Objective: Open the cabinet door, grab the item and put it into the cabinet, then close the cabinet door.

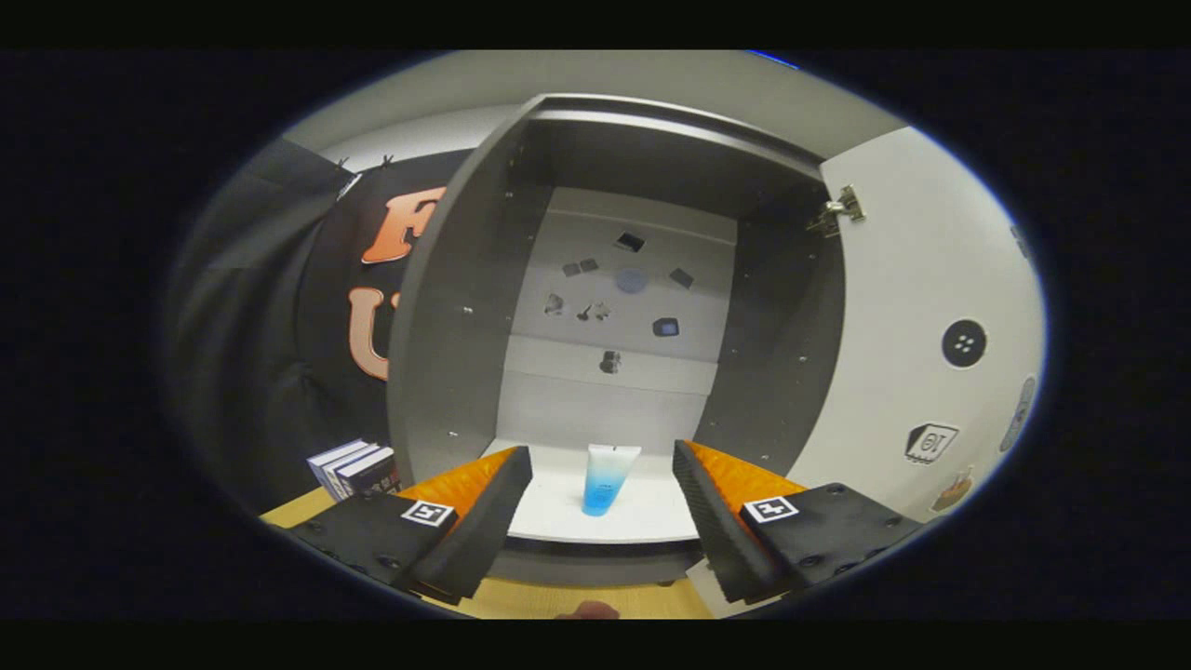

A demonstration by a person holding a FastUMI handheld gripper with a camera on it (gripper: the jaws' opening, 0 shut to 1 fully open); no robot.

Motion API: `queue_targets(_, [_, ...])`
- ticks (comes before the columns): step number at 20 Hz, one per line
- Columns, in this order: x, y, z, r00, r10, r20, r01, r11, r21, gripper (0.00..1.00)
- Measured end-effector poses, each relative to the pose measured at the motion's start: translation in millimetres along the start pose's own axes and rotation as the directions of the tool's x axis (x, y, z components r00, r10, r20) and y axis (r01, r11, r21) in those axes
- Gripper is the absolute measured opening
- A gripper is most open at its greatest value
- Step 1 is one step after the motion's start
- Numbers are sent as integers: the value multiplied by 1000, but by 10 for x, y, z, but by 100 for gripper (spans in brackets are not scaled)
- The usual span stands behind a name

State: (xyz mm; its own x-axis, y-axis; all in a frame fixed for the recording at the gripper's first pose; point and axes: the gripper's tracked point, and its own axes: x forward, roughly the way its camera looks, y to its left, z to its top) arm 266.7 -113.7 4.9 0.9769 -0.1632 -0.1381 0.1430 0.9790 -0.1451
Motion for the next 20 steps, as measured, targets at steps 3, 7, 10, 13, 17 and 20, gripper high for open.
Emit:
queue_targets(3, [-660,-172,77,999,-41,28,41,999,7,97])
queue_targets(7, [-1418,-515,-55,994,-107,23,107,994,11,97])
queue_targets(10, [-1904,-900,-206,985,-171,27,170,985,37,97])
queue_targets(13, [-2358,-1377,-405,969,-248,9,248,969,22,98])
queue_targets(17, [-2941,-1962,-592,935,-353,-15,353,936,-9,98])
queue_targets(20, [-3272,-2492,-711,887,-459,-43,458,888,-34,98])
